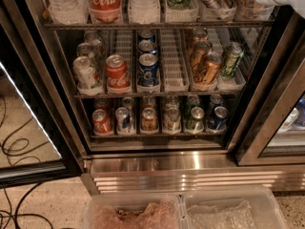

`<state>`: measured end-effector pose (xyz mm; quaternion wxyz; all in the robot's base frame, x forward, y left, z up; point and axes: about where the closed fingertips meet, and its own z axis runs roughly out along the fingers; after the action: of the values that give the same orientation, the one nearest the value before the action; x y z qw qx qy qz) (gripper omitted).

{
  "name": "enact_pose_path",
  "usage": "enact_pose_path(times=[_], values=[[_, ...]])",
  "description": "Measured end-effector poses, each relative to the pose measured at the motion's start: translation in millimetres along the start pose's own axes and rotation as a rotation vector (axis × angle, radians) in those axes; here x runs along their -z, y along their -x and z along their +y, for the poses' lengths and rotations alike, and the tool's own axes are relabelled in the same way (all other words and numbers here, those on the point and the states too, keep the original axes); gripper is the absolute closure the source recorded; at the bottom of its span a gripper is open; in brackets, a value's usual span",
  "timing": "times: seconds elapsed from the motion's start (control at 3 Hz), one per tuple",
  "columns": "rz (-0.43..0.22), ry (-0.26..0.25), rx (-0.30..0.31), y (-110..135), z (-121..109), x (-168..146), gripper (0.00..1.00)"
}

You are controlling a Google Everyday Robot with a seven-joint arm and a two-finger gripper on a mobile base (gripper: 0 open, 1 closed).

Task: Pick blue plastic bottle from top shelf of fridge

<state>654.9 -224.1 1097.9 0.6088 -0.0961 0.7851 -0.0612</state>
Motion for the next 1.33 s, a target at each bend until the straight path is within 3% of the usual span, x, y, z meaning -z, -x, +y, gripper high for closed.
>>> enact_pose_path(times=[1.0,1.33], values=[[-0.018,-0.010,-0.006,9.3,2.7,-6.2,1.00],[-0.018,-0.010,-0.006,9.4,2.7,-6.2,1.00]])
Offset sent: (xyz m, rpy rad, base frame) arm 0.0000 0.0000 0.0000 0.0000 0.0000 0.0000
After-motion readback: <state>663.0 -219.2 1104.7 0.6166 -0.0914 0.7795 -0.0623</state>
